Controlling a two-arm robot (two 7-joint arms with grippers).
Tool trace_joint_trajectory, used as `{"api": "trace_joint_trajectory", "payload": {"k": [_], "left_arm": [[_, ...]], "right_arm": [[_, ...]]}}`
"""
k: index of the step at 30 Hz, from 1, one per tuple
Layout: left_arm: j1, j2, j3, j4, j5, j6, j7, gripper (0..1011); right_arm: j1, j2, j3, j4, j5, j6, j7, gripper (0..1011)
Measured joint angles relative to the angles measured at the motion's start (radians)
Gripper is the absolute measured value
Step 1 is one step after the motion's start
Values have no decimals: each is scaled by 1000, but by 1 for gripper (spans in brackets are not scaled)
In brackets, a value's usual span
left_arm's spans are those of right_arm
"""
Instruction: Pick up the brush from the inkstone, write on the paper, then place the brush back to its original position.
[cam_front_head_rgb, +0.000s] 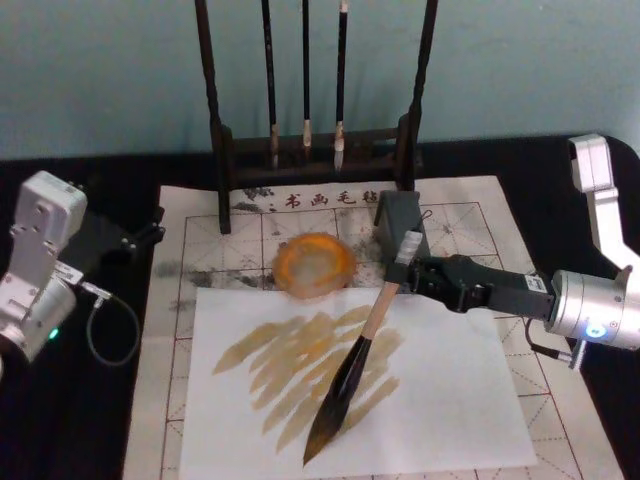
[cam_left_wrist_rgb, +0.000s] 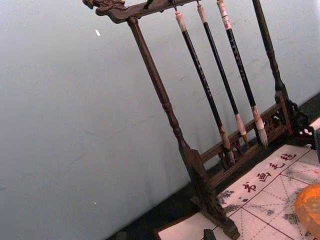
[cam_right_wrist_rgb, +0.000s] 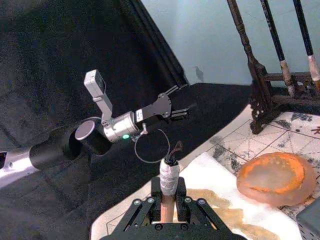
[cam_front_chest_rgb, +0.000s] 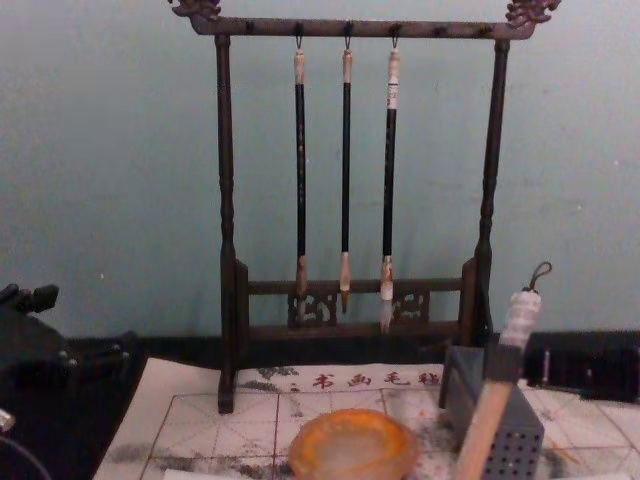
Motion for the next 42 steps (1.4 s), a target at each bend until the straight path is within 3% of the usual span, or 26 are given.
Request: {"api": "trace_joint_trajectory", "payload": {"k": [42], "left_arm": [[0, 0, 0, 0, 0, 0, 0, 1001]], "right_arm": [[-24, 17, 60, 28, 26, -14, -40, 188]]}}
